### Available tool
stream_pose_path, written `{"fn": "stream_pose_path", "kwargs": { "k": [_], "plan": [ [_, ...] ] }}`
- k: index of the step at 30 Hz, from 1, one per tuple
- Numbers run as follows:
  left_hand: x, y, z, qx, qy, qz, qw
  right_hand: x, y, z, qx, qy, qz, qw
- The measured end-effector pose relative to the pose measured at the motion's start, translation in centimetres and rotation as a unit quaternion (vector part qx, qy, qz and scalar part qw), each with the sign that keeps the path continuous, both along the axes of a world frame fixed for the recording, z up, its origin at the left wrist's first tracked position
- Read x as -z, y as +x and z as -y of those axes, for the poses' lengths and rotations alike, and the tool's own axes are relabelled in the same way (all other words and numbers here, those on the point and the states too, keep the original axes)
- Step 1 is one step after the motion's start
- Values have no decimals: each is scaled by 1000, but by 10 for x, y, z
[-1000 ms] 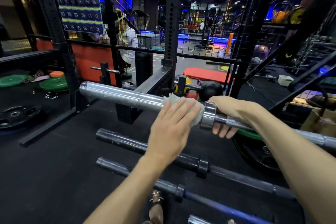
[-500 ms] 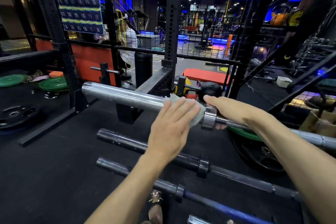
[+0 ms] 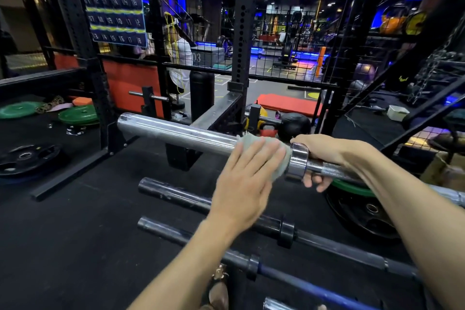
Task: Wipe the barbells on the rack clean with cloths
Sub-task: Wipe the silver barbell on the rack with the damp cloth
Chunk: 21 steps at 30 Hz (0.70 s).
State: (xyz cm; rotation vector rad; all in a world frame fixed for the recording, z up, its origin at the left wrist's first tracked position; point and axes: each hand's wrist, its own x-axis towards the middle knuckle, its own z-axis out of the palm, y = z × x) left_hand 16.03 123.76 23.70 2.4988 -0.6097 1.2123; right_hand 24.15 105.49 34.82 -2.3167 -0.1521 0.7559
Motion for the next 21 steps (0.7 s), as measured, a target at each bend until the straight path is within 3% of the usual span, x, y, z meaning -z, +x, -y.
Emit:
{"fn": "stream_pose_path", "kwargs": {
  "k": [2,5,8,12,14,17,21],
  "plan": [
    [0,4,-31,-35,1,-11,999,1,0,1,5,4,2,1000],
    [-4,11,-73,-116,-90,-35,989,0,-2,0,18,6,25,1000],
    [-12,11,-61,-144,-140,-41,979,1,-3,-2,20,5,60,998],
    [-3,-2,5,-13,-49,-18,999,8,-6,1,33,21,175,984],
    [1,-2,7,3,-10,-12,1000,8,-12,1,9,17,217,976],
    [-7,7,-30,-32,10,-23,999,5,-20,3,-4,-25,260,965],
    [-16,17,-111,-137,-86,-47,986,4,-28,0,-2,-45,280,959]
  ]
}}
